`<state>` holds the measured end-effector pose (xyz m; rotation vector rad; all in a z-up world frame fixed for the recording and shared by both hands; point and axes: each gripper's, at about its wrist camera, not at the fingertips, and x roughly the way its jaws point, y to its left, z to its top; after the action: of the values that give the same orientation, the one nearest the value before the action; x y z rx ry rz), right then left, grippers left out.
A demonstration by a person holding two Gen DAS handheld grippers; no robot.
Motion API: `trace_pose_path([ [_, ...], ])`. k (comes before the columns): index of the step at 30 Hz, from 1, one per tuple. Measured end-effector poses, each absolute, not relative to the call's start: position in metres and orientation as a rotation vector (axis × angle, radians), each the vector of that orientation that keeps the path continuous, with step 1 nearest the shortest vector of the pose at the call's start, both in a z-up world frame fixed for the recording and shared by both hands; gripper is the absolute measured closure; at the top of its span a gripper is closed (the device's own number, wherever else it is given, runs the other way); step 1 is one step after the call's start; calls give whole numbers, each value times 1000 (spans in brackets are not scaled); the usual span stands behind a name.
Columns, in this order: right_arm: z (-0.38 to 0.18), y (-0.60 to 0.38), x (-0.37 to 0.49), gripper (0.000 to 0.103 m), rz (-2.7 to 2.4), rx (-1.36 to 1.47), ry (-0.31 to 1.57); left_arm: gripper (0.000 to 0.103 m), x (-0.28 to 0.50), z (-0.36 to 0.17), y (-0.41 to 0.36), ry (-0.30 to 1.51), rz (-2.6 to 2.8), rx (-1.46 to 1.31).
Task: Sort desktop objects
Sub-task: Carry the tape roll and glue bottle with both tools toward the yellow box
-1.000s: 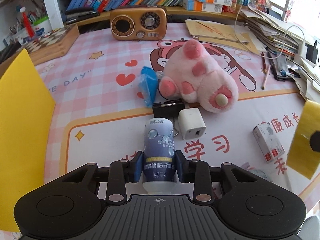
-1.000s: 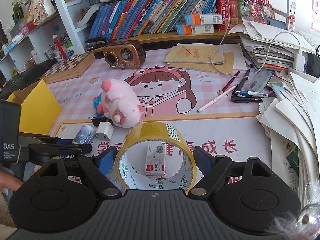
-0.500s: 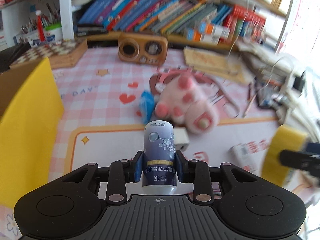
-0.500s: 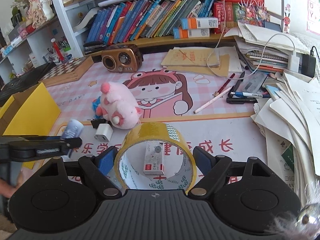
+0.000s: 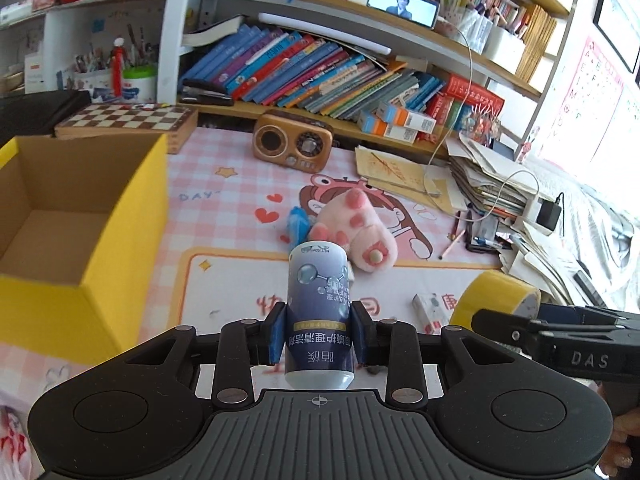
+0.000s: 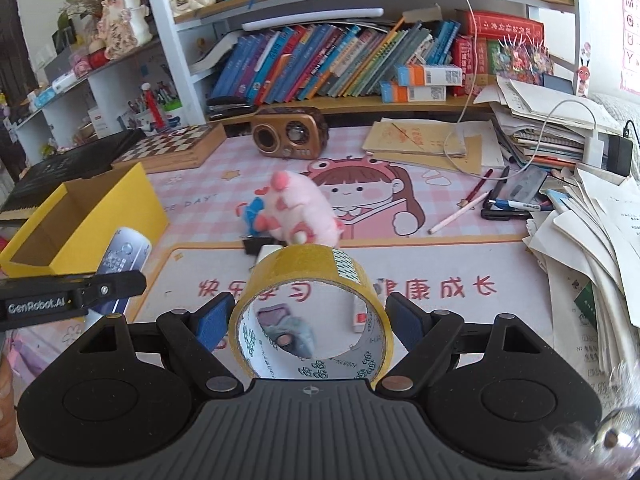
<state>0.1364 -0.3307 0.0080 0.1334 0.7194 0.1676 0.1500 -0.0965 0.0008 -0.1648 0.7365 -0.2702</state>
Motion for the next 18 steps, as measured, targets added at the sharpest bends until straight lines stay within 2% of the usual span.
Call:
trace_pose_path([
  [18,13,-247,65,22,170,135,728,72,76,4,-21,742,-294,-190],
])
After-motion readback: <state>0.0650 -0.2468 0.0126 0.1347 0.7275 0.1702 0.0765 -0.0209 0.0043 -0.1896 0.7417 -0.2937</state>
